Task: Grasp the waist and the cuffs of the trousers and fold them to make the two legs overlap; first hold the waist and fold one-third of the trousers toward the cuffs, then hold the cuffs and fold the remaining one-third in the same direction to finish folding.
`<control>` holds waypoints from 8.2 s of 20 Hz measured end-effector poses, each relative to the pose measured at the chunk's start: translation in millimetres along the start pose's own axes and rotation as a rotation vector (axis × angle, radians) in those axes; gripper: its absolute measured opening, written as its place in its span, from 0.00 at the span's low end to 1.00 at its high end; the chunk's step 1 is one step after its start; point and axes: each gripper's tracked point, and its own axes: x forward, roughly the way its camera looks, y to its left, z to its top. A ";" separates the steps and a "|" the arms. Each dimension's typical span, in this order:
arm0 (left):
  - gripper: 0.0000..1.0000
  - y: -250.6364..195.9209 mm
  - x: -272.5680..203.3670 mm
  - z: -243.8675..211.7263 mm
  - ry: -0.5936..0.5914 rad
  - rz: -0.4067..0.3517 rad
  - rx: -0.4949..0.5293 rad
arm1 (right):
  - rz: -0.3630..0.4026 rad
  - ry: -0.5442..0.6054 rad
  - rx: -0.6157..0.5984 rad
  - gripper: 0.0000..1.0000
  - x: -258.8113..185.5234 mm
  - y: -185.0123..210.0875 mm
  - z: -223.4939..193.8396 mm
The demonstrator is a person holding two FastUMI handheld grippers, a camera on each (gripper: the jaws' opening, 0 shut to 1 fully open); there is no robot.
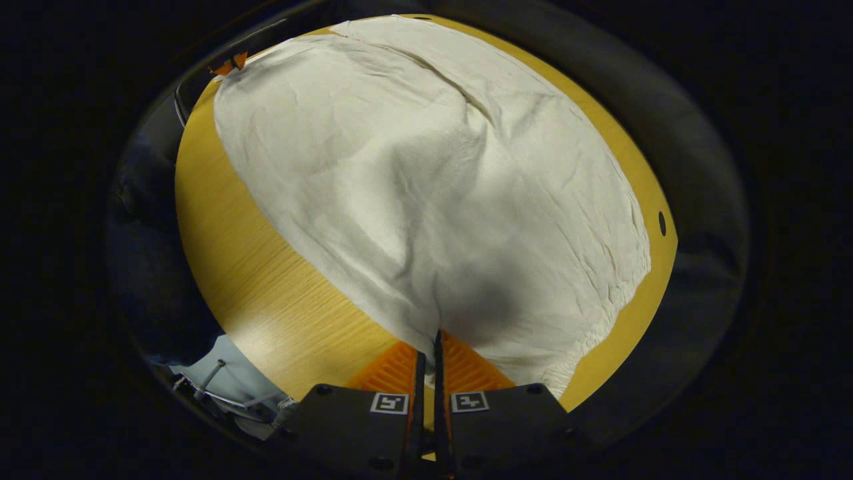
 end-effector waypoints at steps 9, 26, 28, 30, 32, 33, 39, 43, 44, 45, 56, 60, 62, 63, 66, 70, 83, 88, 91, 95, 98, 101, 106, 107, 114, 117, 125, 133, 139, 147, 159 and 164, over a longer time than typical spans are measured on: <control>0.00 40.2 -28.6 53.7 -0.374 0.203 -0.462 | -0.107 -0.137 0.483 0.09 -17.2 -8.9 18.5; 0.00 257.2 -162.5 307.5 -0.924 0.448 -0.849 | -0.347 -0.556 0.920 0.06 -96.5 -126.5 141.6; 0.00 276.3 -168.2 319.2 -0.941 0.484 -0.874 | -0.352 -0.600 0.965 0.05 -99.3 -151.5 153.0; 0.00 297.8 -172.1 328.0 -0.959 0.520 -0.910 | -0.351 -0.631 0.990 0.06 -90.7 -172.4 166.7; 0.00 321.8 -172.8 337.0 -0.966 0.554 -0.952 | -0.358 -0.647 1.004 0.06 -79.8 -195.5 180.4; 0.00 333.8 -172.4 340.4 -0.967 0.570 -0.976 | -0.353 -0.651 1.012 0.06 -71.8 -206.8 188.4; 0.00 390.1 -126.4 374.8 -0.918 0.596 -0.993 | -0.312 -0.628 0.989 0.06 -5.8 -246.1 233.4; 0.00 413.4 -99.5 380.6 -0.851 0.639 -0.970 | -0.298 -0.613 1.002 0.08 27.8 -254.7 244.2; 0.00 415.6 -97.0 381.6 -0.845 0.645 -0.971 | -0.295 -0.609 1.007 0.10 31.7 -254.3 242.0; 0.00 415.3 -97.8 381.3 -0.843 0.649 -0.977 | -0.280 -0.610 1.013 0.13 35.8 -254.6 243.8; 0.96 389.6 -170.8 382.7 -1.013 0.694 -1.076 | -0.354 -0.709 1.061 0.93 -40.2 -284.6 184.7; 0.96 365.9 -196.5 371.3 -1.021 0.736 -1.040 | -0.415 -0.684 1.120 0.97 -55.5 -290.9 122.5; 0.96 360.1 -198.3 374.8 -1.017 0.738 -1.048 | -0.427 -0.664 1.165 0.97 -53.8 -289.4 90.9; 0.96 359.5 -198.3 376.3 -1.018 0.736 -1.054 | -0.430 -0.649 1.183 0.96 -49.6 -287.2 76.9; 0.96 358.0 -195.6 376.6 -1.010 0.727 -1.067 | -0.430 -0.604 1.226 0.97 -35.6 -278.7 40.4; 0.96 366.2 -194.1 378.8 -0.981 0.715 -1.077 | -0.386 -0.559 1.295 0.97 -10.0 -268.1 12.9; 0.95 366.6 -199.3 383.7 -1.014 0.729 -1.059 | -0.145 -0.646 1.476 0.82 30.2 -263.6 44.3; 0.96 367.2 -198.3 385.1 -1.009 0.735 -1.068 | -0.137 -0.637 1.511 0.47 37.4 -269.8 40.4; 0.96 368.1 -198.4 387.7 -1.015 0.734 -1.081 | -0.141 -0.657 1.519 0.18 32.2 -270.2 41.4; 0.96 369.1 -199.8 391.1 -1.032 0.738 -1.099 | -0.191 -0.655 1.461 0.07 23.4 -267.7 47.2; 0.95 368.1 -198.6 389.4 -1.022 0.742 -1.105 | -0.224 -0.716 1.429 0.12 -3.4 -269.2 61.2; 0.96 368.1 -198.7 384.1 -1.018 0.740 -1.093 | -0.257 -0.773 1.377 0.12 -31.7 -267.5 83.1; 0.96 368.1 -197.0 383.4 -1.036 0.702 -1.065 | -0.264 -0.861 1.332 0.11 -83.9 -251.3 134.6; 0.96 368.4 -196.4 383.1 -1.041 0.691 -1.054 | -0.267 -0.877 1.314 0.12 -95.6 -245.2 149.1; 0.96 366.0 -192.3 377.7 -1.054 0.610 -0.989 | -0.269 -0.957 1.144 0.11 -148.5 -189.2 268.6; 0.96 366.7 -188.9 377.2 -1.065 0.577 -1.007 | -0.250 -0.958 1.060 0.11 -151.8 -156.6 323.6; 0.96 373.4 -177.6 371.2 -1.017 0.571 -1.071 | -0.074 -0.907 0.896 0.12 -106.0 -53.6 446.3; 0.96 376.5 -176.7 371.3 -0.939 0.544 -1.131 | 0.030 -0.781 0.814 0.31 -48.8 -2.5 478.4; 0.96 374.0 -174.6 369.6 -0.884 0.542 -1.081 | -0.037 -0.751 0.828 0.97 -46.2 -19.5 460.1; 0.95 370.8 -177.5 364.4 -0.834 0.498 -1.091 | -0.111 -0.713 0.875 0.92 -54.9 -37.4 399.9; 0.31 366.7 -167.5 382.8 -0.805 0.453 -1.038 | -0.187 -0.711 0.953 0.92 -74.7 -53.1 348.2; 0.00 365.0 -171.3 386.2 -0.844 0.427 -1.093 | -0.210 -0.704 0.933 0.97 -81.5 -49.4 342.2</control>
